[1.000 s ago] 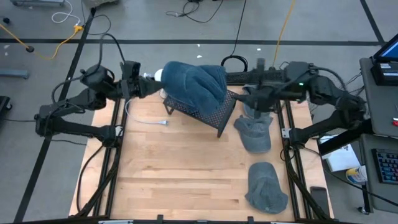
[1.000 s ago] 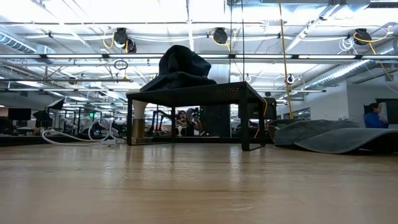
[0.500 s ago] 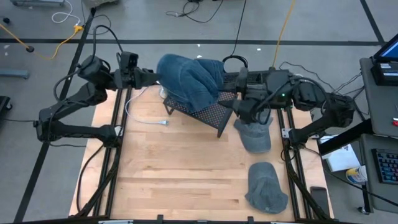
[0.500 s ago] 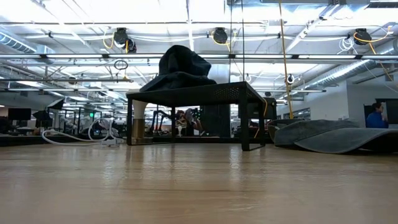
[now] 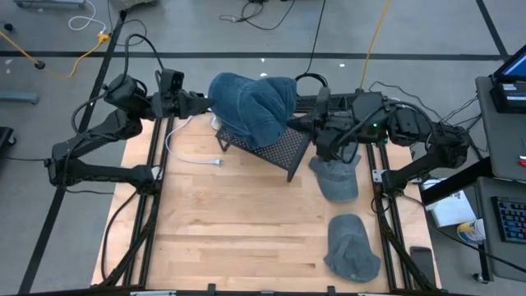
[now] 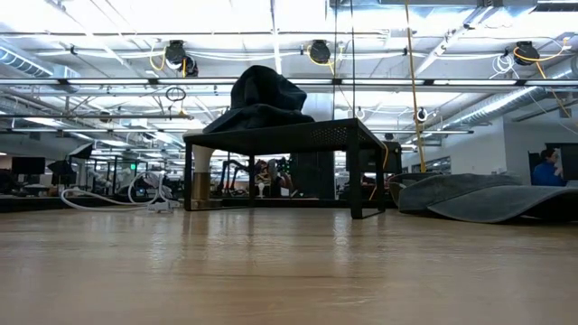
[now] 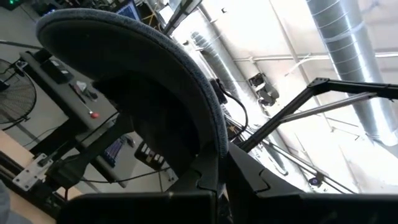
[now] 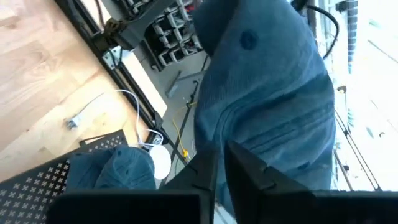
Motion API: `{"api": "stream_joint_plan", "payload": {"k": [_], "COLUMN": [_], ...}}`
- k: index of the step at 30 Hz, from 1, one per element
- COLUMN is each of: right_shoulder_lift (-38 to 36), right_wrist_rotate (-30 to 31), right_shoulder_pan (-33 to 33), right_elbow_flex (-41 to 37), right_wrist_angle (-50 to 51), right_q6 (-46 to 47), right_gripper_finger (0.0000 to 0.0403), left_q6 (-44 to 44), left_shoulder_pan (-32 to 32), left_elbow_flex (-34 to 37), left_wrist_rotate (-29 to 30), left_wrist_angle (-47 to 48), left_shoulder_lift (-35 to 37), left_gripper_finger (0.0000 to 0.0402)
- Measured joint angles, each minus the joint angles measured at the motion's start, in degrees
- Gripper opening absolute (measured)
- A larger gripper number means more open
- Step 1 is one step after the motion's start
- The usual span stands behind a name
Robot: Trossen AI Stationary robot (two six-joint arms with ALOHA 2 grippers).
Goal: Pick & Place hat
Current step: Stack the blue cap on the blue caps on the shelf
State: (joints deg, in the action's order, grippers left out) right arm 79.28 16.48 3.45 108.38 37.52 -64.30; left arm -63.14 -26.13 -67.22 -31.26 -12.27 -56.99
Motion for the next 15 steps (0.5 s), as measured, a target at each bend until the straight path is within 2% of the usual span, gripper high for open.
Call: {"api": "stream_joint_plan", "payload": {"k": [4, 10, 15], "right_shoulder_lift": [-0.2, -0.2, -0.2], "right_wrist_rotate": [0.0, 0.5, 6.3], "right_shoulder_pan": [0.6, 1.9, 2.7], "right_elbow_flex": [0.0, 0.0, 0.0], "right_wrist_angle": [2.2, 6.4, 5.5], "right_q6": [0.4, 0.5, -3.1], "right_gripper_finger": [0.0052, 0.0136, 0.0193], "left_q6": [0.0, -0.4, -0.4], "left_shoulder_pan": [0.0, 0.0, 0.0], "left_elbow_flex": [0.0, 0.0, 0.0], "left_wrist_rotate": [0.1, 0.3, 0.2], "left_wrist_angle": [-0.2, 0.0, 0.0], "left_shoulder_lift": [0.0, 0.0, 0.0], "left_gripper_finger": [0.0008, 0.0008, 0.0008]}}
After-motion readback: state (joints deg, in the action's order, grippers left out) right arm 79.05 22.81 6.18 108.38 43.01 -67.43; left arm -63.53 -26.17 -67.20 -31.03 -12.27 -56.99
